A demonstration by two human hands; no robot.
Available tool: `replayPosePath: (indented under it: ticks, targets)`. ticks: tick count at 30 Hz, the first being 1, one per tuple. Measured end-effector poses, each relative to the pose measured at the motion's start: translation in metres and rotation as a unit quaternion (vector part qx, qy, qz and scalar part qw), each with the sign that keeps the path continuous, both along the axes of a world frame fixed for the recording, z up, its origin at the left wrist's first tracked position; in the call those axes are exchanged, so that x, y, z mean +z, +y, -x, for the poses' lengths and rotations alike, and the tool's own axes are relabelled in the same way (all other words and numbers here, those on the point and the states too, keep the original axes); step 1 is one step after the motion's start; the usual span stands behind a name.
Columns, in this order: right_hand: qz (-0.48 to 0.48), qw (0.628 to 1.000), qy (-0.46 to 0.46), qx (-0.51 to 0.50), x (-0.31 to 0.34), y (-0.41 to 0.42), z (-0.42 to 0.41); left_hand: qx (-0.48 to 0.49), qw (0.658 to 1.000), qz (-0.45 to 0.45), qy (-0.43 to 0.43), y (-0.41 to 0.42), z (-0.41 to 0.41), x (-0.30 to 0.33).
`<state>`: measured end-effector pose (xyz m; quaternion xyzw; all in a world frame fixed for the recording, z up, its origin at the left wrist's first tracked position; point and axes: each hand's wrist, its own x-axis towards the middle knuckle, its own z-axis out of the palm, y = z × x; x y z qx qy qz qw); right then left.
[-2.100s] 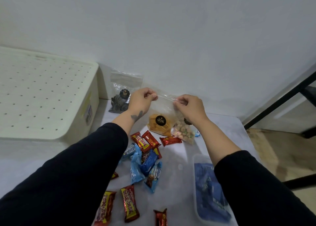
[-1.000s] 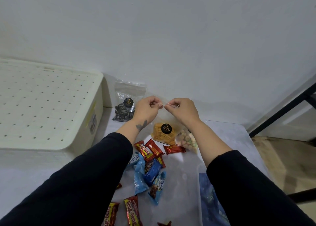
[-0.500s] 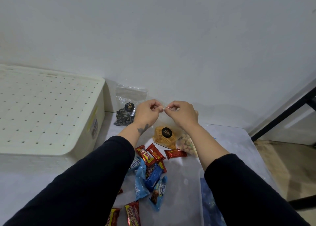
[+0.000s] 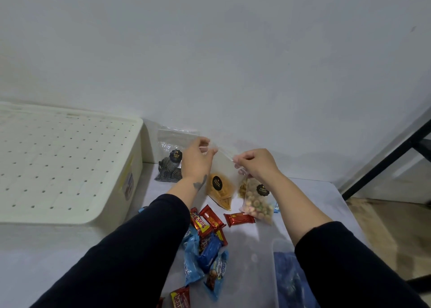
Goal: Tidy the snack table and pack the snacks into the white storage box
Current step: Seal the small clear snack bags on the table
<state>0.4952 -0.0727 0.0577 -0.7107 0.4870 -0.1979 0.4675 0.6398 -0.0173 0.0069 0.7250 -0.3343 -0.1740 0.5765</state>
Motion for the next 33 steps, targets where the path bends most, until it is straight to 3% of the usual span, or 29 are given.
replayPosePath:
  ticks: [2,5,11,16,18,26,33]
  targets:
    - [0.027,0.999,-0.01,-0.019,-0.002,0.004,-0.004,0.016,0.999,-0.016,0.026,0.001,0.007,0.001]
    - [0.066,0.998,-0.002,-0.022,-0.001,0.008,-0.009,-0.046,0.996,-0.023,0.073,0.002,0.014,0.002]
    - [0.087,0.993,0.039,-0.074,-0.011,0.0,-0.015,-0.077,0.99,0.001,0.114,0.008,0.016,0.005]
    - [0.091,0.995,0.03,-0.016,-0.013,0.0,-0.015,-0.035,0.986,0.017,0.162,0.007,0.014,0.005]
    - [0.086,0.995,0.041,0.001,-0.02,-0.002,-0.014,-0.019,0.986,0.024,0.166,0.007,0.01,0.002]
    - [0.105,0.989,-0.009,-0.102,-0.032,-0.025,-0.05,0.021,0.99,0.022,0.136,-0.002,-0.005,-0.002]
    - [0.085,0.989,-0.011,-0.122,-0.046,-0.044,-0.04,0.01,0.993,-0.012,0.117,-0.016,-0.01,0.0]
